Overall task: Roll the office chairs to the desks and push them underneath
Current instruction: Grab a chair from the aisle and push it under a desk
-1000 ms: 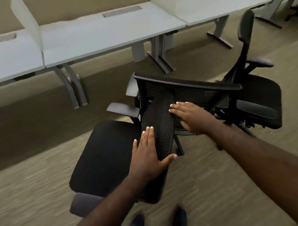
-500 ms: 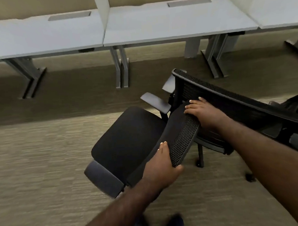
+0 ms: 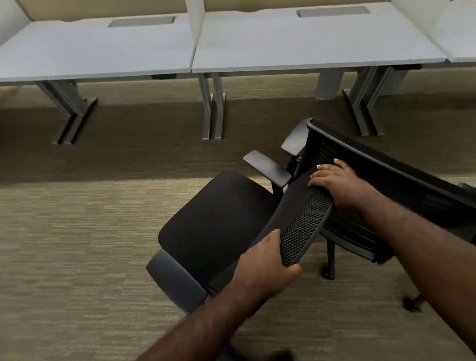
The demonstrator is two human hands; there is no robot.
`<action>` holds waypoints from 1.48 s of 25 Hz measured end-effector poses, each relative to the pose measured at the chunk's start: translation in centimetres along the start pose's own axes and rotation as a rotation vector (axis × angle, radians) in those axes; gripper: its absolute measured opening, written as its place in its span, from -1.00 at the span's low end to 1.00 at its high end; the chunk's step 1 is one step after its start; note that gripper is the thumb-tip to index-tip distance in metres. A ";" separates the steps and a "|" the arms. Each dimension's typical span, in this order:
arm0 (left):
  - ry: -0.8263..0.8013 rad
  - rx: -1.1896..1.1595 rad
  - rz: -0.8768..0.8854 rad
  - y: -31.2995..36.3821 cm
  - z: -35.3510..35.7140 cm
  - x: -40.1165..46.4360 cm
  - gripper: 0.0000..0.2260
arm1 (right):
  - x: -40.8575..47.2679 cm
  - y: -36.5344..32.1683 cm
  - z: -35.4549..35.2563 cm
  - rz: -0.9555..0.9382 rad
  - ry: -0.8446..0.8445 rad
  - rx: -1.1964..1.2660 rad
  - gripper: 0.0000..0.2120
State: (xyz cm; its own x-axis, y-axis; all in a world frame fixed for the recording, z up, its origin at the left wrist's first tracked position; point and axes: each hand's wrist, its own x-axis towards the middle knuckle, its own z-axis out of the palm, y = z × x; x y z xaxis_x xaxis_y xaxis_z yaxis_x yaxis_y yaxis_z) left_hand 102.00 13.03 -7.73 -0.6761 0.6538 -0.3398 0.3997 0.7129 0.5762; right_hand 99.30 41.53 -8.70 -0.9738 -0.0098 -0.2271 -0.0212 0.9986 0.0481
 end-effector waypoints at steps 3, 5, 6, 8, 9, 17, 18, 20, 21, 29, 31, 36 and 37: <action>-0.014 -0.012 0.021 -0.6 -0.5 -0.2 -0.28 | 0.2 -0.7 -0.1 0.020 -0.022 -0.013 -0.44; -0.026 -0.030 0.032 -1.3 -0.9 -0.4 -0.31 | 0.2 -1.2 -0.1 0.031 -0.023 -0.012 -0.45; -0.028 -0.035 0.043 -1.8 -1.1 -0.5 -0.33 | 0.2 -1.6 -0.1 0.033 -0.022 -0.007 -0.45; -0.039 -0.042 0.061 -3.1 -1.7 -0.7 -0.33 | 0.3 -2.6 -0.2 0.036 -0.026 -0.003 -0.44; -0.048 -0.042 0.068 -3.8 -2.0 -0.8 -0.30 | 0.4 -3.2 -0.2 0.041 -0.030 -0.003 -0.43; -0.057 0.096 0.140 -9.0 -5.6 -0.8 -0.25 | 1.9 -8.6 -1.3 0.083 0.016 0.013 -0.52; -0.055 0.113 0.142 -10.0 -6.3 -0.7 -0.25 | 2.4 -9.4 -1.5 0.089 0.013 0.013 -0.51; -0.064 0.141 0.149 -12.2 -7.8 -0.4 -0.28 | 3.7 -11.1 -2.0 0.095 -0.002 0.011 -0.50; -0.066 0.151 0.154 -13.3 -8.6 -0.3 -0.30 | 4.4 -12.1 -2.3 0.098 -0.010 0.019 -0.49; 0.135 0.263 0.008 -21.6 -13.5 -1.2 -0.33 | 10.8 -19.0 -4.3 0.134 -0.038 0.065 -0.56; 0.206 0.333 -0.071 -23.5 -15.0 -1.3 -0.33 | 13.0 -20.7 -4.9 0.140 -0.048 0.047 -0.59; 0.350 0.409 -0.225 -27.9 -19.2 -0.3 -0.25 | 18.4 -24.6 -5.7 0.147 -0.015 0.072 -0.66; 0.369 0.423 -0.238 -28.7 -19.9 0.0 -0.23 | 19.5 -25.1 -5.8 0.142 0.002 0.075 -0.66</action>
State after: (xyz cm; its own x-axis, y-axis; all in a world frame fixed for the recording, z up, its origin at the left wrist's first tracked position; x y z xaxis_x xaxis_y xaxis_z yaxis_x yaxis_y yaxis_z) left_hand 78.18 -12.43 -9.45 -0.9167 0.3870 -0.0994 0.3714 0.9171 0.1450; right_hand 79.50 15.94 -8.67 -0.9663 0.1317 -0.2214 0.1336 0.9910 0.0065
